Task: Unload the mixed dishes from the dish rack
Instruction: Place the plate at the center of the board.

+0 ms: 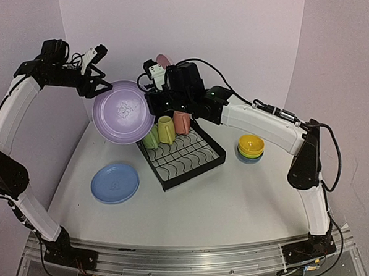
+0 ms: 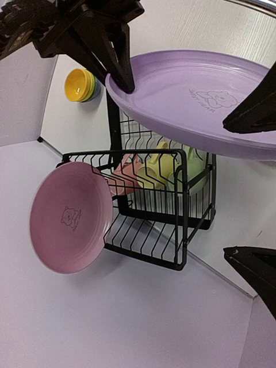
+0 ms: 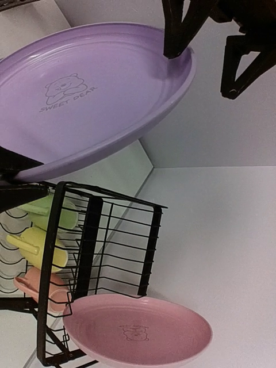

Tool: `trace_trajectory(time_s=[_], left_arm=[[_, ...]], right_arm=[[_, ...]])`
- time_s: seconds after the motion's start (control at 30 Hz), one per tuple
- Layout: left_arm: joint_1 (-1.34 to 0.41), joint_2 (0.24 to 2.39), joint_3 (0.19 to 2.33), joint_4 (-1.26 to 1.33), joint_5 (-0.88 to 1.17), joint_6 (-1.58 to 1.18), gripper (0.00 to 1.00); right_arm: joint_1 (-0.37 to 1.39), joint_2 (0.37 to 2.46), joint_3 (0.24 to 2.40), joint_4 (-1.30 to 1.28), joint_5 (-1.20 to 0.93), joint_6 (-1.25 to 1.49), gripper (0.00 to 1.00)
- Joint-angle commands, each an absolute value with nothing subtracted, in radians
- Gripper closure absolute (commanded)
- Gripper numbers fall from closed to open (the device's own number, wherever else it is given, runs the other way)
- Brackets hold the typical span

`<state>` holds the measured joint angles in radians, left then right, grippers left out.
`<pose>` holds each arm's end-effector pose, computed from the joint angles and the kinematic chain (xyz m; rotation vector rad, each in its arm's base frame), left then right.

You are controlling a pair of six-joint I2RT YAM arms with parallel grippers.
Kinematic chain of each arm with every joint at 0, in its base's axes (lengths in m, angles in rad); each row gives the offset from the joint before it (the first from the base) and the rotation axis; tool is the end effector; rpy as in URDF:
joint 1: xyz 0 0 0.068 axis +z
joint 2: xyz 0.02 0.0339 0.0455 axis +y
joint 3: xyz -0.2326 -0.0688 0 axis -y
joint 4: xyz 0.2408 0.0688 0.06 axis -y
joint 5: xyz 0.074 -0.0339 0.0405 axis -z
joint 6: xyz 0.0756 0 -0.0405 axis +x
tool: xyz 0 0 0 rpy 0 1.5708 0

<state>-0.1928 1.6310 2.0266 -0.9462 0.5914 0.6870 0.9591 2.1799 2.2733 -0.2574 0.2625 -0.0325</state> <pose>0.3351 -0.1084 0.4223 1.1635 1.6692 -0.3180 0.3217 0.4245 0.3625 -0.6563 1.6230 0.4540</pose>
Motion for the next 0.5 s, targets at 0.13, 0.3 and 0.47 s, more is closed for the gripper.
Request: trace_trajectory(time_s=[0.13,0.3,0.47], left_arm=[[-0.193,1.638,2.044,-1.16,0.653,0.793,0.51],[-0.194,1.646,2.021,-1.184,0.67,0.754,0.86],[-0.194,1.623,1.983,-1.137,0.668,0.694,1.0]], right_arm=[[0.959,2.105,2.294,-0.222,0.21,-0.008,1.0],[0.959,2.123,2.312,-0.221,0.201,0.027,1.0],[0.959,2.122,2.295,-0.222,0.211,0.029,1.0]])
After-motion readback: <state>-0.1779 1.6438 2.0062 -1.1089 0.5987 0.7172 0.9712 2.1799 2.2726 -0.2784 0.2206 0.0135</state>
